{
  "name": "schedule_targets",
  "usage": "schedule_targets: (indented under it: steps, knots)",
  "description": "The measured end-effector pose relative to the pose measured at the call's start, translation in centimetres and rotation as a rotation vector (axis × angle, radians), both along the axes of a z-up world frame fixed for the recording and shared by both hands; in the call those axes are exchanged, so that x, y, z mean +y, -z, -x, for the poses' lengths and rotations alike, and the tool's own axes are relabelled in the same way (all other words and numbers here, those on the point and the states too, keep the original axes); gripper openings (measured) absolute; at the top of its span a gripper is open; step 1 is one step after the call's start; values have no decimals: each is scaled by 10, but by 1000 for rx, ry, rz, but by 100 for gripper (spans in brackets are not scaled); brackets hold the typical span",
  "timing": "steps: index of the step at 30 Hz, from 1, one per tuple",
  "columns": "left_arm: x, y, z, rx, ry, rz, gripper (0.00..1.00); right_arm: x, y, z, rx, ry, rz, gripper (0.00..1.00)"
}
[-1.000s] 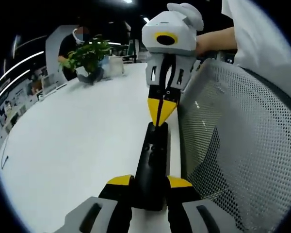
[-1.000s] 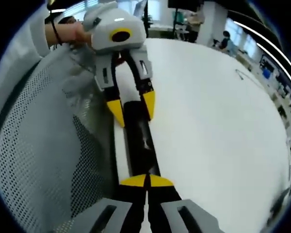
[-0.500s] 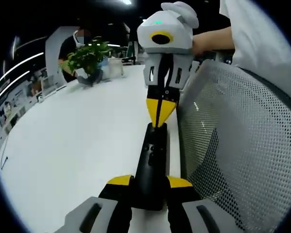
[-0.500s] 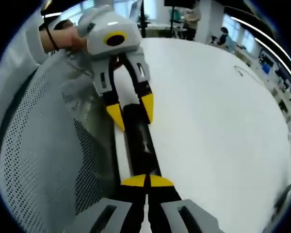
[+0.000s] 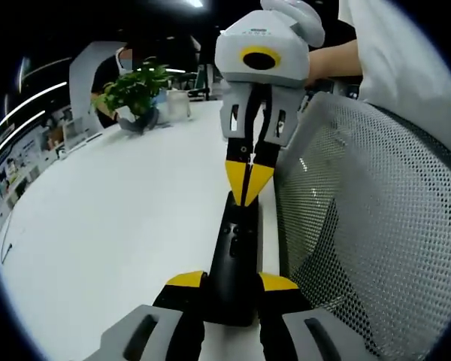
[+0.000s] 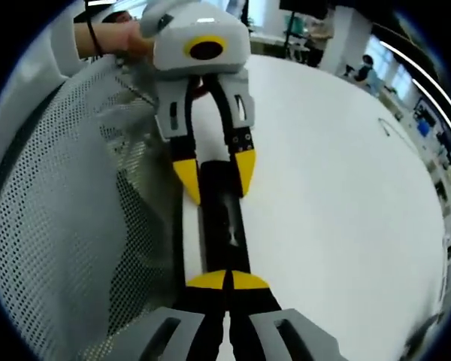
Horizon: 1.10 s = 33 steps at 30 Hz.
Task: Press the specified remote control buttons in sequence, fully releasing each button before pressing the next.
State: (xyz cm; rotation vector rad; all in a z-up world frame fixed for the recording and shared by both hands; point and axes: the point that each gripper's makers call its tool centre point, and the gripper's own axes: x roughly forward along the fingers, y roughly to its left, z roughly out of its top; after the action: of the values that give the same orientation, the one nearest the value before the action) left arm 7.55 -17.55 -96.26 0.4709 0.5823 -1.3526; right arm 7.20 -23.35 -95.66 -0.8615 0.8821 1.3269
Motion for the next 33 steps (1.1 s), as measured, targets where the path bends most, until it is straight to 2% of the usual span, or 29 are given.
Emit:
schedule_targets:
  steps: [2,5,9,12,18,21,26,27,30,33]
  knots:
    - [0,0,0,0,0,0,26,-1,-1,0,7,-4,-9,0]
    - [0,0,0,0,-1,1,25,0,-4,-2,29,55,-54,0]
    - [0,0,0,-1,1,1,26,3,-7,-1,37,62,-77,2]
    - [-1,0,1,-1,2,1,25,2,-1,-1,18,38,-42,6]
    - [-1,-1,1,-1,4,1,25,2,0,0,11,0,-24,7]
    - [-1,-1,1,-2,6,0,25,3,1,1,-7,-48,20,7]
    - [-1,0,1,-2,9,0,25,4,3,0,13,-30,55,7]
    - [-1,0,1,-3,9,0,25,3,3,0,7,-54,52,7]
    - [-1,0,1,-3,10,0,25,3,1,-1,52,23,-26,7]
    - [-1,0,1,-3,7,1,25,1,-1,0,36,-1,-79,7]
